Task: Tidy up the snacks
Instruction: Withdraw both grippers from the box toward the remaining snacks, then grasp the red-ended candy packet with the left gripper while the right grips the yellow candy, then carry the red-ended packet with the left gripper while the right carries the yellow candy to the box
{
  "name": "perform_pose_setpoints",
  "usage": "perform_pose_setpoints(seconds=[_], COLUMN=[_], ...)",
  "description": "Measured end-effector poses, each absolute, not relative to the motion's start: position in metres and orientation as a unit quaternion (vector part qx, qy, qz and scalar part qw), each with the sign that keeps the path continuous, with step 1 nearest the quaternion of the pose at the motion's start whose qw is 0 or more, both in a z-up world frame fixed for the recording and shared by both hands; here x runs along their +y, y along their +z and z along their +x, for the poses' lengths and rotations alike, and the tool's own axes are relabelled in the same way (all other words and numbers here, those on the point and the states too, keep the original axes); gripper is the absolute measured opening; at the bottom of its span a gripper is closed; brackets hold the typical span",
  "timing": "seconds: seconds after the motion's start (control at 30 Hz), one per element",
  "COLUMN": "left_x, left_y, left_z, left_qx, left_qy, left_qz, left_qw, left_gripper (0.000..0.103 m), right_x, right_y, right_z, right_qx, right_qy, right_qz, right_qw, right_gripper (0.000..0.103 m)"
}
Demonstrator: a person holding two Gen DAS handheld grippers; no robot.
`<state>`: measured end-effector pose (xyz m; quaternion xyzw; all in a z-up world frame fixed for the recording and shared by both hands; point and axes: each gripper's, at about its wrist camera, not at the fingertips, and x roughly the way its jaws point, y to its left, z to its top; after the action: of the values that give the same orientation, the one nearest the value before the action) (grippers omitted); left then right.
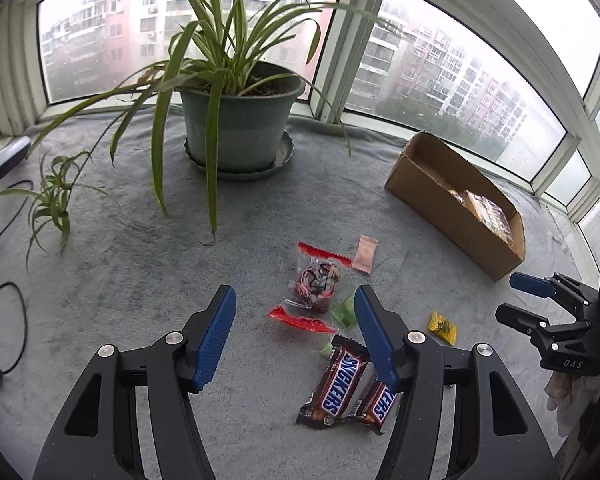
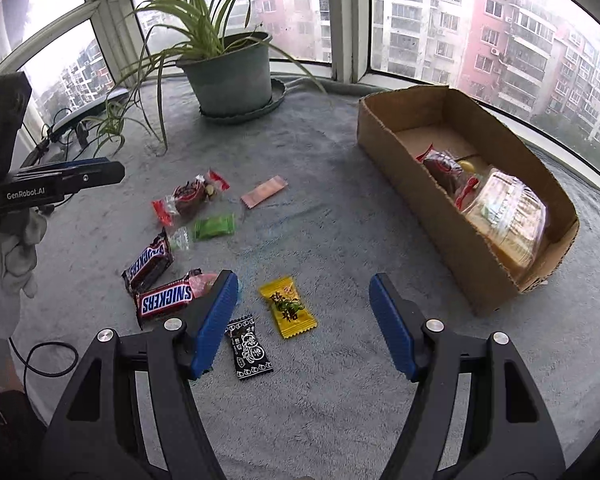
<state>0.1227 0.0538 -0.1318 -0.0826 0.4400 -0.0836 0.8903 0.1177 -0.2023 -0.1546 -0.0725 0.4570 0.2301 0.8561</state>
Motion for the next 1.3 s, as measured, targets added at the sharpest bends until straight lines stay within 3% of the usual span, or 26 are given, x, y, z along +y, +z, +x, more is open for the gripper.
perform_pose_setpoints(seconds=[0.37, 0.43, 0.7, 0.9, 1.03, 1.3], left_x=[0.04, 0.038, 0.027, 0.023, 0.023, 0.023], left_y=[-0.168, -0.174, -0.189, -0.197, -0.199, -0.196], left_z=[0.146, 0.152, 0.167, 0.173, 0.173, 0.171], left_qx=[0.469, 0.473, 0.484, 0.493, 0.494, 0.484], left_qy=[-0.086, -0.086, -0.095, -0.102, -0.103, -0.099], left_qz=[-0.063, -0.058, -0.031, -0.031, -0.029, -0.031], left_qw=[0.877, 0.875, 0.869, 0.863, 0.863, 0.869], left_gripper=[0.061, 0.061, 0.061, 0.061, 0.041, 0.035], right_x=[-0.182, -0.18, -0.171, -0.171, -0.172, -0.174], right_y=[-0.203, -0.208, -0.216, -0.215, -0.214, -0.211], right_z=[0.133, 0.135, 0.139, 0.137, 0.138, 0.136], right_qx=[0.501, 0.508, 0.511, 0.507, 0.506, 0.502], right_qy=[0.238, 0.24, 0.247, 0.251, 0.252, 0.252], right_qz=[-0.116, -0.12, -0.144, -0.151, -0.148, -0.141], right_qw=[0.824, 0.819, 0.811, 0.81, 0.811, 0.815], right_gripper=[0.069, 0.059, 0.053, 0.029, 0.025, 0.025])
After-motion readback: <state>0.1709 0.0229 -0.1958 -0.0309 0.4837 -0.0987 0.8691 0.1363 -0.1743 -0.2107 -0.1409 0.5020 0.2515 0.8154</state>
